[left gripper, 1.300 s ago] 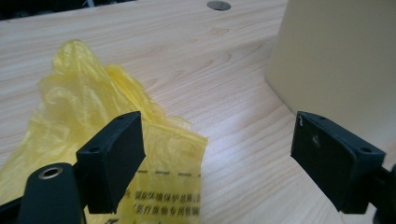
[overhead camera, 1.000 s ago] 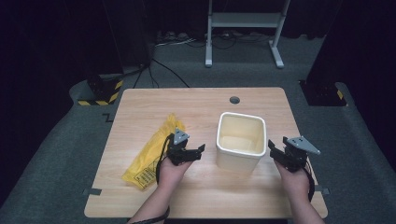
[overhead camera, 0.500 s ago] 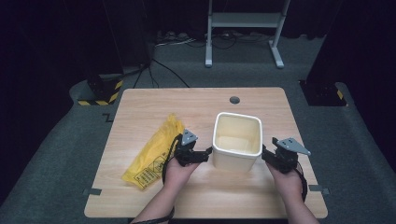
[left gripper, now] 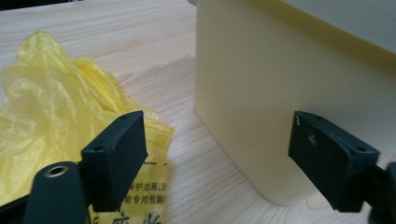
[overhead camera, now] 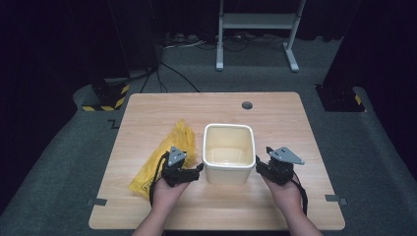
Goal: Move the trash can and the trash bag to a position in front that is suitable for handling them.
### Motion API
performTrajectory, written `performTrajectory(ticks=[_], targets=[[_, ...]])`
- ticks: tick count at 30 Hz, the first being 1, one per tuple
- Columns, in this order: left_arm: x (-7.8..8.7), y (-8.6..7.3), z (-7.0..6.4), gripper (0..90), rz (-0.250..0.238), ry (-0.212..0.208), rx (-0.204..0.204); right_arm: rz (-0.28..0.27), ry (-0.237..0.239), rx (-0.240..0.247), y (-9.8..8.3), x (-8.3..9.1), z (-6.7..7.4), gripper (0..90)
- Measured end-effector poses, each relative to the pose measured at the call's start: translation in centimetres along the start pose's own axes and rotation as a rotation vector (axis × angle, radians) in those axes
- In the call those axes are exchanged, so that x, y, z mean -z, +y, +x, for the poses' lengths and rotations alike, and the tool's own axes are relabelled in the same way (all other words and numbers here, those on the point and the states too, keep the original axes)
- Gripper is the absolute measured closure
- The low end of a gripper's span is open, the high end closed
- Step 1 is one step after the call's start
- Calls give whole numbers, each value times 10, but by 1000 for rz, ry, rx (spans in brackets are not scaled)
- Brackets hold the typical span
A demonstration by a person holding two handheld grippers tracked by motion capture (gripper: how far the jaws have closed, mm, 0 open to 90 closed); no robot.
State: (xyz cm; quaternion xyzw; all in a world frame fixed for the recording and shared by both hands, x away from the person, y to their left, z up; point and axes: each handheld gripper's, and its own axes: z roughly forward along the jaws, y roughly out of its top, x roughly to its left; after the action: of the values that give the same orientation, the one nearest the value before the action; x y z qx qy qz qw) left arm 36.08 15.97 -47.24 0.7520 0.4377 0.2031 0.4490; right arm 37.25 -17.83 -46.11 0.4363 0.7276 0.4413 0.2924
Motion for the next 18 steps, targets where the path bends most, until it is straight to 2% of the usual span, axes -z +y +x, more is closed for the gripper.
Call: performTrajectory(ticks=[2, 6, 8, 9, 10, 14, 17, 18], targets=[[3, 0, 2, 153, 5, -7, -1, -6, -3, 12, 0, -1, 0, 382], [9, -2, 3, 153, 8, 2, -41, -15, 1, -44, -1, 4, -5, 366], [9, -3, 4, 157, 13, 5, -40, -20, 0, -46, -3, 7, -6, 358], [7, -4, 6, 163, 22, 6, -39, -50, 3, -60, -7, 14, -9, 355], [5, -5, 6, 165, 30, 6, -38, -55, 5, -66, -9, 15, -10, 353], [0, -7, 4, 170, 44, 5, -38, -55, 13, -85, -19, 20, -15, 351], [3, -7, 6, 165, 37, 6, -37, -50, 38, -87, -23, 20, -18, 343], [5, -5, 7, 163, 35, 13, -25, -50, 45, -94, -24, 19, -20, 343]])
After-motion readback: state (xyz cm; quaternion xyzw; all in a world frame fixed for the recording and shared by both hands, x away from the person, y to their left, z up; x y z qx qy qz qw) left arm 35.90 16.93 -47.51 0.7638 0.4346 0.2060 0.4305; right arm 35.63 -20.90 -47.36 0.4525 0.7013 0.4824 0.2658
